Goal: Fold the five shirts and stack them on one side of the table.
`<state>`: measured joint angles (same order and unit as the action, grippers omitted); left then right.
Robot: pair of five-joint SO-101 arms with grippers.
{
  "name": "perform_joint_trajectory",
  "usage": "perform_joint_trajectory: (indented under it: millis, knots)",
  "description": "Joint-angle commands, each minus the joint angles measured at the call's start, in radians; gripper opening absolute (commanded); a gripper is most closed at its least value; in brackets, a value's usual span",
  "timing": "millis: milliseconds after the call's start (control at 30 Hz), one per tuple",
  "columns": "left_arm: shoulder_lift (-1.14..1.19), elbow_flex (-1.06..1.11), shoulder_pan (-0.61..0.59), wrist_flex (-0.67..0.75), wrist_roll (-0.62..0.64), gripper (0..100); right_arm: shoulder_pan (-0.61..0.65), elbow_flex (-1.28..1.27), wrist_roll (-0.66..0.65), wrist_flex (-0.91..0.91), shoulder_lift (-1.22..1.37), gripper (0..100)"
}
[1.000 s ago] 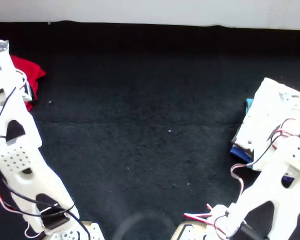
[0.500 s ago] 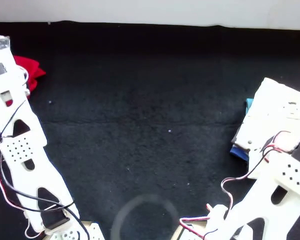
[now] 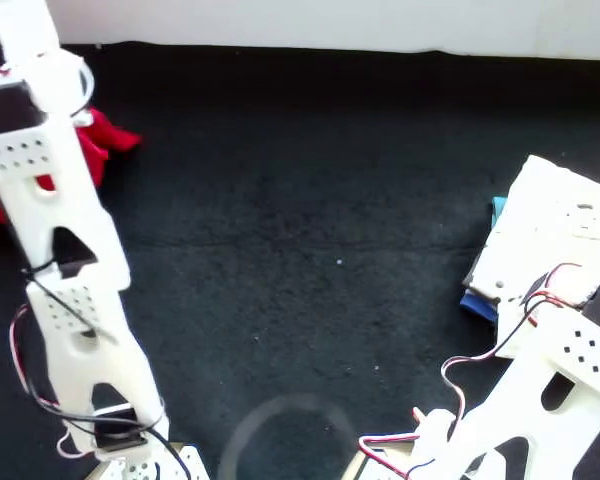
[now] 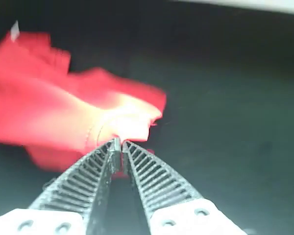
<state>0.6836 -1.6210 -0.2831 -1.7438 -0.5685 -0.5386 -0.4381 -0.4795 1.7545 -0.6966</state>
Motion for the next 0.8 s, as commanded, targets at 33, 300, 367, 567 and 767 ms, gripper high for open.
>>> perform_joint_trajectory:
  millis: [33, 300, 367, 567, 767]
  knots:
    - [-0.209, -0.036, 0.203, -0.003, 0.032, 1, 0.004, -0.001, -0.012, 0.007, -0.016, 2.4]
    - [-0.409, -0.028, 0.51, -0.003, 0.041, 1, 0.002, -0.001, -0.012, 0.008, -0.016, 2.4]
    - [-0.41, -0.028, 0.556, -0.003, 0.041, 1, 0.002, -0.001, -0.012, 0.008, -0.016, 2.4]
    - [-0.369, 0.124, 0.645, -0.003, 0.043, 1, 0.01, -0.001, -0.012, 0.008, -0.016, 2.4]
    - [-0.259, 0.384, 0.642, -0.002, 0.043, 1, 0.01, -0.002, -0.012, 0.008, -0.008, 2.6]
